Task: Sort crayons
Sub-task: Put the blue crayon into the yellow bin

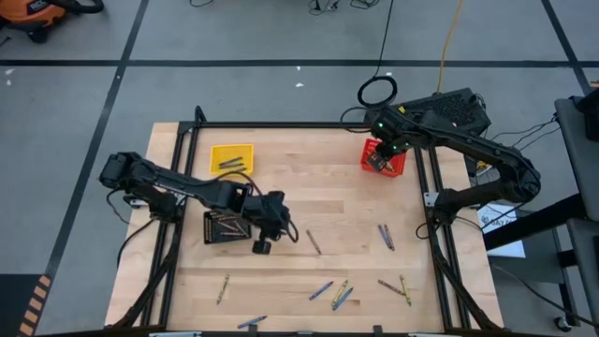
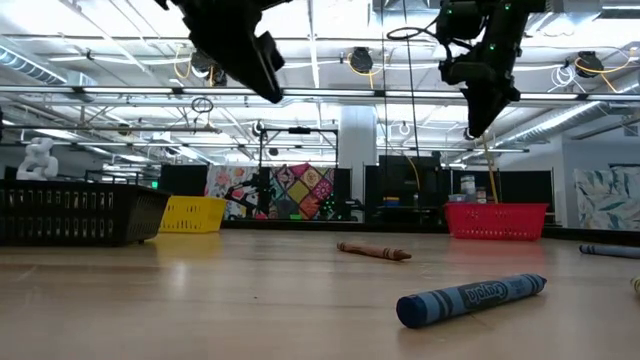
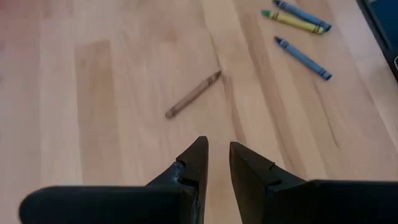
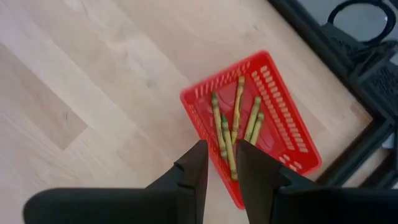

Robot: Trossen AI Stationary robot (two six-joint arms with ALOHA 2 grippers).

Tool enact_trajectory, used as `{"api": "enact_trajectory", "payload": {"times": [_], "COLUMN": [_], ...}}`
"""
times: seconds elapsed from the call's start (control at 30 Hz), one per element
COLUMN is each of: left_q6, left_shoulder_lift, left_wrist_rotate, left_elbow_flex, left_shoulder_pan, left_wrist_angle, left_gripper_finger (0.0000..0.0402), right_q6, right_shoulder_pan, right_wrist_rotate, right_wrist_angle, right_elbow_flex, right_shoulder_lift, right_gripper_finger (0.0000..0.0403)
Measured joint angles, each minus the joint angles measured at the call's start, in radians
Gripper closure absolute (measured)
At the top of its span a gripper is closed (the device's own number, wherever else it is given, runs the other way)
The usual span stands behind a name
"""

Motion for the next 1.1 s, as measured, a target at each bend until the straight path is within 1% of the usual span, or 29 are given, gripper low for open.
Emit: {"api": "enact_trajectory", "payload": {"times": [0.13,0.23,0.3,0.43,0.5,0.57,0.67,0.73,0.83,0.9,0.97,1.1], "left_q6": [-0.007,-0.101,-0.144,-0.148,-0.149,-0.188,-0.269,-0.324,-0.330,-0.331,-0.352,-0.353], "left_shoulder_lift": [0.042,0.078,0.097,0.115,0.117,0.117,0.117,0.117,0.139,0.157,0.187,0.263], "left_wrist_rotate": [-0.021,-0.040,-0.019,0.045,0.045,-0.003,-0.029,-0.074,-0.134,-0.141,-0.146,-0.150], "left_elbow_flex": [0.000,0.000,0.000,0.000,0.000,0.000,0.000,0.000,0.000,0.009,0.055,0.184], "left_shoulder_pan": [-0.015,-0.012,-0.012,-0.014,-0.013,-0.013,-0.016,-0.029,-0.055,-0.065,-0.066,-0.065], "left_wrist_angle": [0.075,0.109,0.134,0.215,0.240,0.266,0.269,0.275,0.317,0.304,0.287,0.139], "left_gripper_finger": [0.0333,0.0333,0.0333,0.0333,0.0333,0.0333,0.0333,0.0333,0.0333,0.0333,0.0333,0.0333], "right_q6": [0.009,0.005,0.006,0.006,0.010,0.031,0.060,0.059,0.058,0.051,0.044,0.025], "right_shoulder_pan": [0.000,0.000,0.000,0.000,0.000,0.002,0.002,0.003,0.003,0.003,0.003,0.003], "right_wrist_rotate": [0.000,0.001,0.002,0.004,0.003,0.003,0.003,0.003,0.003,0.003,0.003,0.003], "right_wrist_angle": [0.033,0.017,0.009,-0.003,-0.003,-0.003,-0.006,-0.016,-0.027,-0.027,-0.024,0.007], "right_elbow_flex": [0.000,0.000,0.000,0.000,0.000,0.000,0.000,0.000,0.000,0.000,0.000,-0.001], "right_shoulder_lift": [0.000,0.000,0.000,0.000,0.000,0.000,0.000,0.000,0.000,0.000,0.000,0.001], "right_gripper_finger": [0.0332,0.0332,0.0332,0.0332,0.0332,0.0332,0.0332,0.0332,0.0332,0.0332,0.0332,0.0332]}}
